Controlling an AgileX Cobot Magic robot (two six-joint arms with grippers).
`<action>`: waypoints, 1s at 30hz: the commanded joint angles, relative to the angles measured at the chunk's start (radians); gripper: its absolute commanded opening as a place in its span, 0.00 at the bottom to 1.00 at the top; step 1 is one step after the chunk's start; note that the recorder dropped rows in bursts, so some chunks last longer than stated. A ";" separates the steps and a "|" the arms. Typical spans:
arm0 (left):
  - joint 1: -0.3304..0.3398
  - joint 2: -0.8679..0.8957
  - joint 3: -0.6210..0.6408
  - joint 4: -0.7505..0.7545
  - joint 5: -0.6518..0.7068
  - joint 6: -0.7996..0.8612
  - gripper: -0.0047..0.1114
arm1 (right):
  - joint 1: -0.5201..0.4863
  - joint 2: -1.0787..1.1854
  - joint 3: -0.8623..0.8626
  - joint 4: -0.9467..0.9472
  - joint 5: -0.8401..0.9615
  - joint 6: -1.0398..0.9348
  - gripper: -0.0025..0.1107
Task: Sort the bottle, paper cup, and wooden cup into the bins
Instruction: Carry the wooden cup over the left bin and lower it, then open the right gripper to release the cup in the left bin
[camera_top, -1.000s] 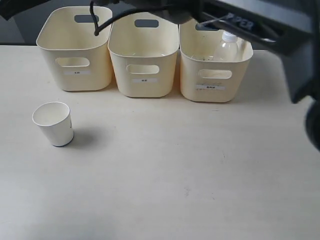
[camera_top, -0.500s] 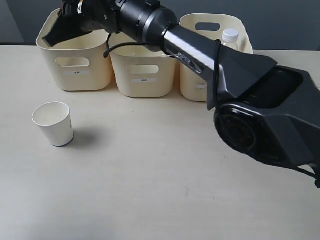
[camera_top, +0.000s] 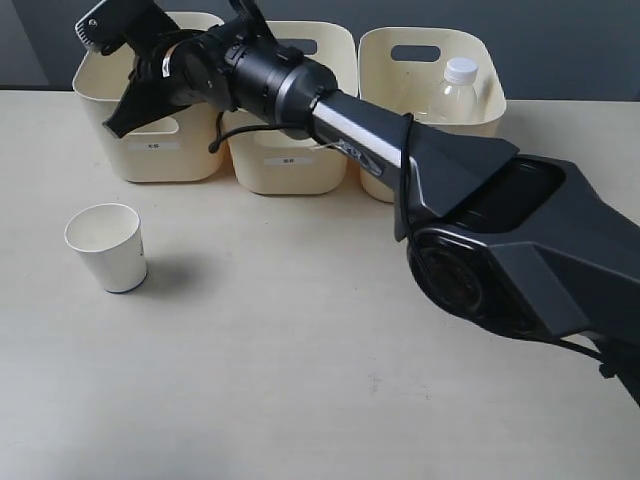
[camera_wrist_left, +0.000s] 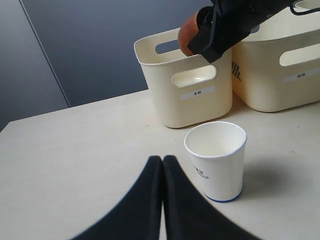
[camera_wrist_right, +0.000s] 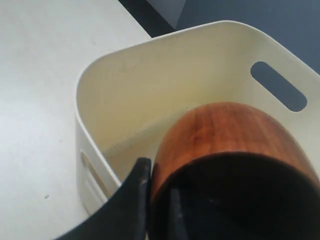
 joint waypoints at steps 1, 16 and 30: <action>-0.007 -0.005 0.001 0.000 -0.008 -0.002 0.04 | -0.017 -0.002 -0.009 -0.010 -0.013 0.001 0.02; -0.007 -0.005 0.001 0.000 -0.006 -0.002 0.04 | -0.028 -0.002 -0.009 0.002 0.002 0.016 0.29; -0.007 -0.005 0.001 0.000 -0.006 -0.002 0.04 | -0.028 -0.002 -0.009 0.006 0.000 0.020 0.29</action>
